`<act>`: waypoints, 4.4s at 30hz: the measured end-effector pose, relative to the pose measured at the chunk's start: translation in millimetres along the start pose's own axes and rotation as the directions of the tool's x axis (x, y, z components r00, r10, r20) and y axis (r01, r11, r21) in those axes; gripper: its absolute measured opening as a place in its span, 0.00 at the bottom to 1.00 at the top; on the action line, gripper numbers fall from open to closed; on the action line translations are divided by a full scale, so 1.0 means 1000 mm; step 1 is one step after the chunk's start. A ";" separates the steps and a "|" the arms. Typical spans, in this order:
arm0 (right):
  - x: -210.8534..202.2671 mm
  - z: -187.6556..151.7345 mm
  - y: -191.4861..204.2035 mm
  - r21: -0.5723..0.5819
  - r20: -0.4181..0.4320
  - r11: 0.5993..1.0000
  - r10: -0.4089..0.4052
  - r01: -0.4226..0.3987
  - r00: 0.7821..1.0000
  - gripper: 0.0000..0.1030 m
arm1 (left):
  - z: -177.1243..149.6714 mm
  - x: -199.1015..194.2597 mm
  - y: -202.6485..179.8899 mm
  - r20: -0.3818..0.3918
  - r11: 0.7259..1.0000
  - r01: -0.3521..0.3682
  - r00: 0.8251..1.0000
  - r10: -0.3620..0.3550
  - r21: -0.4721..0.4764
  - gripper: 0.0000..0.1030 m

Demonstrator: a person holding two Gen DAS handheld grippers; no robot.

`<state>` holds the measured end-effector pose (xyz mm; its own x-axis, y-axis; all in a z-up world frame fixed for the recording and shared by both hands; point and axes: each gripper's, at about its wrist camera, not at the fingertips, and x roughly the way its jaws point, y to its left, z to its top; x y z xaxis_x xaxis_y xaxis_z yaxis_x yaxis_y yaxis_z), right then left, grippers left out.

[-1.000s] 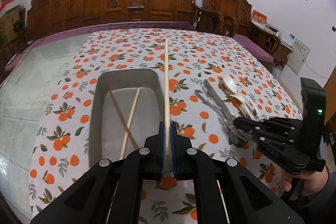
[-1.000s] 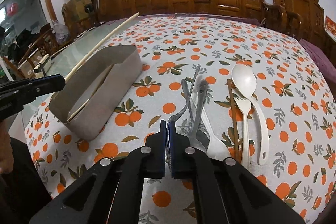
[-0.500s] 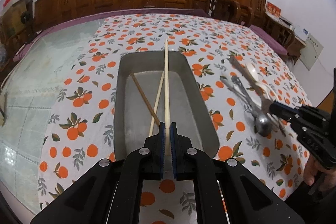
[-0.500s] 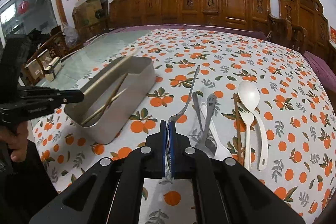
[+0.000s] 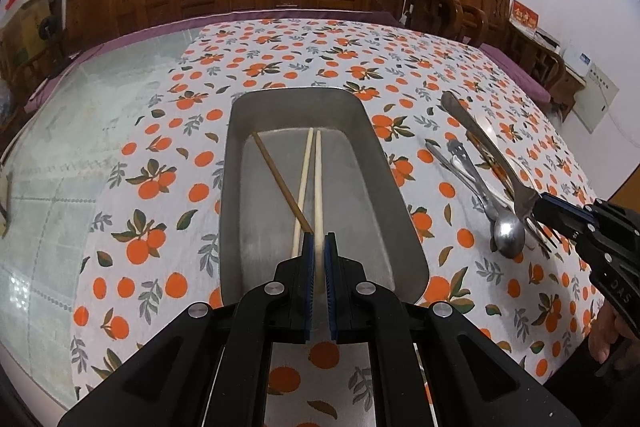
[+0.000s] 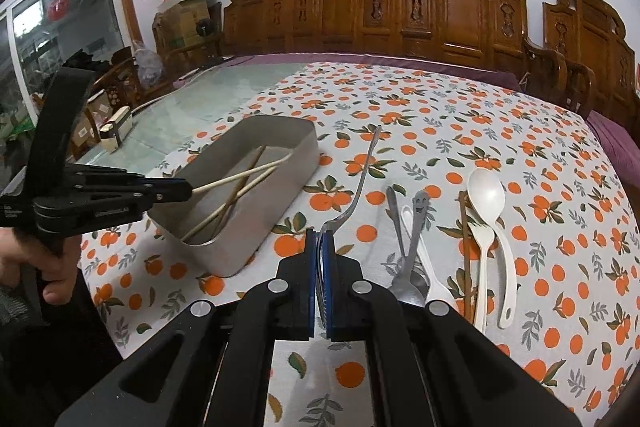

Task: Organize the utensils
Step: 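Lower the chopstick into the tray with the left gripper while the right gripper drops the fork in, then move the right gripper toward the white plastic spoon while the left approaches a metal spoon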

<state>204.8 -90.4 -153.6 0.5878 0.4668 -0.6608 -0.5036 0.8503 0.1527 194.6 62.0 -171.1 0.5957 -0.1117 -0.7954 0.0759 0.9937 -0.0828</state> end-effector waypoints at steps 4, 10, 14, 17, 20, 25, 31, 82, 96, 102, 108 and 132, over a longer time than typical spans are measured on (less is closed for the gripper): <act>-0.004 0.005 0.011 -0.027 0.003 1.000 0.009 -0.009 1.000 0.04 | 0.004 -0.004 0.007 0.016 1.000 0.006 1.000 -0.006 -0.020 0.10; -0.003 0.015 0.029 -0.063 -0.005 0.998 0.029 -0.030 1.000 0.04 | 0.008 -0.016 0.016 0.051 0.999 0.008 0.999 -0.006 -0.035 0.16; 0.002 0.025 0.043 -0.077 -0.007 0.996 0.050 -0.051 0.999 0.04 | 0.011 -0.025 0.023 0.078 0.999 -0.009 0.997 0.012 -0.038 0.26; 0.010 0.031 0.051 -0.084 -0.016 0.994 0.066 -0.067 0.998 0.04 | 0.012 -0.030 0.031 0.091 0.999 -0.016 0.996 0.021 -0.051 0.36; 0.019 0.037 0.060 -0.098 -0.028 0.992 0.079 -0.081 0.996 0.04 | 0.013 -0.035 0.039 0.111 0.997 -0.029 0.993 0.037 -0.071 0.60; 0.038 0.046 0.072 -0.114 -0.054 0.989 0.091 -0.097 0.994 0.04 | 0.016 -0.040 0.050 0.131 0.994 -0.053 0.989 0.065 -0.096 0.78; 0.066 0.050 0.081 -0.114 -0.096 0.987 0.104 -0.115 0.990 0.04 | 0.017 -0.042 0.062 0.136 0.989 -0.083 0.986 0.099 -0.123 0.84; -0.018 -0.020 -0.083 0.070 -0.072 0.984 -0.161 0.166 0.984 0.23 | 0.007 -0.024 -0.050 0.138 0.997 0.074 0.987 -0.077 0.030 0.84; -0.006 -0.034 -0.117 0.167 -0.072 0.970 -0.167 0.177 0.983 0.29 | -0.004 -0.013 -0.093 0.119 0.986 0.117 0.984 -0.132 0.121 0.84; -0.004 -0.029 -0.128 0.183 -0.072 0.964 -0.182 0.193 0.981 0.29 | -0.008 0.006 -0.126 0.069 0.971 0.164 0.982 -0.179 0.175 0.83; -0.005 -0.026 -0.137 0.192 -0.075 0.960 -0.193 0.204 0.978 0.29 | -0.008 0.030 -0.156 0.012 0.956 0.189 0.980 -0.197 0.224 0.70; -0.003 -0.022 -0.136 0.213 -0.076 0.961 -0.161 0.174 0.984 0.29 | -0.004 0.076 -0.169 -0.079 0.938 0.314 0.949 -0.306 0.148 0.15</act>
<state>257.8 -212.9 -188.2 0.6113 0.3038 -0.7308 -0.2467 0.9505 0.1887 223.9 -114.2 -219.8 0.4787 -0.4088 -0.7770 0.3768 0.8950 -0.2387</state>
